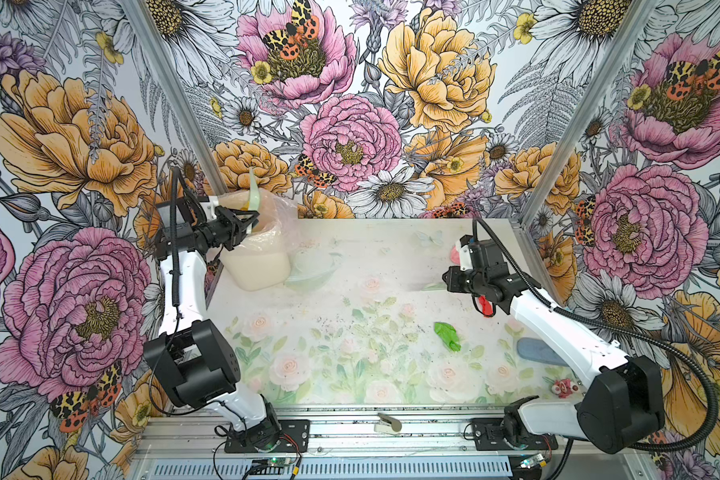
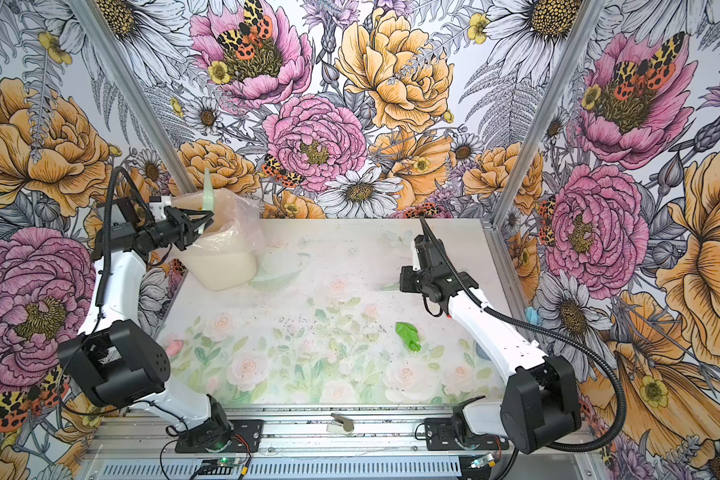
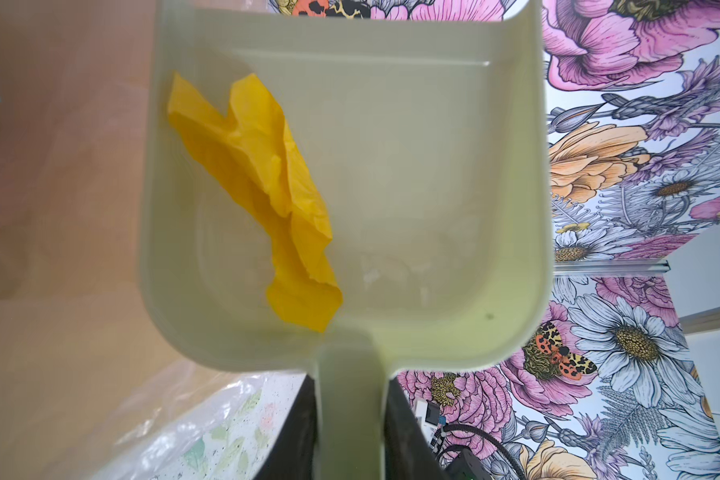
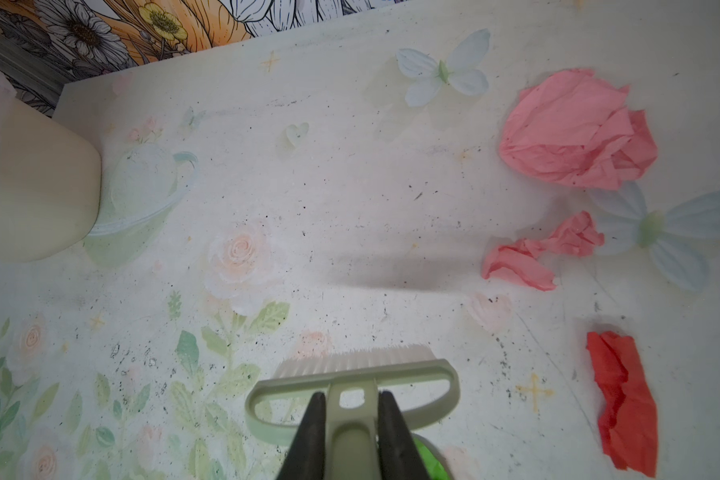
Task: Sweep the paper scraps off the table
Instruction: 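Tilt the dustpan over the white bin with the left gripper to dump the scraps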
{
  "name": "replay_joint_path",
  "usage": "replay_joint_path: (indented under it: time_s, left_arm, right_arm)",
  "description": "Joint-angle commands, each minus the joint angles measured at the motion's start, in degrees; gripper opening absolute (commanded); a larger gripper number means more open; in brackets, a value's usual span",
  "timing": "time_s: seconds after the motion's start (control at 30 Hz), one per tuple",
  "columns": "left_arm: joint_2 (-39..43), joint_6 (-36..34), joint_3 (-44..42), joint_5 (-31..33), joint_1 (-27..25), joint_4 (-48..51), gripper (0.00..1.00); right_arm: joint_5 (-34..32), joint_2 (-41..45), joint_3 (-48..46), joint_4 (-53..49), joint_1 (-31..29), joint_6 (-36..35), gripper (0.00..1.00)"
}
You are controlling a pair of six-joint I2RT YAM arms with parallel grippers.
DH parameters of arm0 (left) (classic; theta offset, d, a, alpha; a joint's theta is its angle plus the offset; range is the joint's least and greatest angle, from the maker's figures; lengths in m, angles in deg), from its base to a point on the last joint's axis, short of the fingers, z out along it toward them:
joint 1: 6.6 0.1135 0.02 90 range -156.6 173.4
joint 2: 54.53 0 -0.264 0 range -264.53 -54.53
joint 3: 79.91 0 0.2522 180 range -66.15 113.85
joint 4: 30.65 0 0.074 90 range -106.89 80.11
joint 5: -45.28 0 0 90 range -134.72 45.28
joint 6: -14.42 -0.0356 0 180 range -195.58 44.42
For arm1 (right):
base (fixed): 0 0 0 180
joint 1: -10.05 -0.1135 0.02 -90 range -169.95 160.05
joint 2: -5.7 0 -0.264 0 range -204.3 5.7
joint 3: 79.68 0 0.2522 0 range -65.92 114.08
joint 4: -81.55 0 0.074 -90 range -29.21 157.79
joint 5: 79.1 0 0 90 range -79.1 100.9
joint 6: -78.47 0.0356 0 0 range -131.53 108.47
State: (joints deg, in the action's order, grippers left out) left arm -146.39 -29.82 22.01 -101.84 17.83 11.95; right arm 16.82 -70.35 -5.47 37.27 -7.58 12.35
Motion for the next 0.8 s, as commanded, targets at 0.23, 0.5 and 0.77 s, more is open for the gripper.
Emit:
replay_joint_path:
  time_s: [0.23,0.5,0.77]
  left_arm:
    - [3.2,8.2,-3.8,-4.8,0.7,-12.5,0.00]
    - [6.1,-2.3,-2.7,3.2,0.6,-3.1,0.00]
    - [6.1,-4.3,-3.6,1.3,-0.3,-4.2,0.00]
  right_arm:
    - [0.4,2.1,-0.4,1.5,0.4,-1.1,0.00]
    - [0.6,2.3,-0.5,1.5,0.5,-1.2,0.00]
    - [0.8,2.0,-0.3,1.5,0.4,-1.0,0.00]
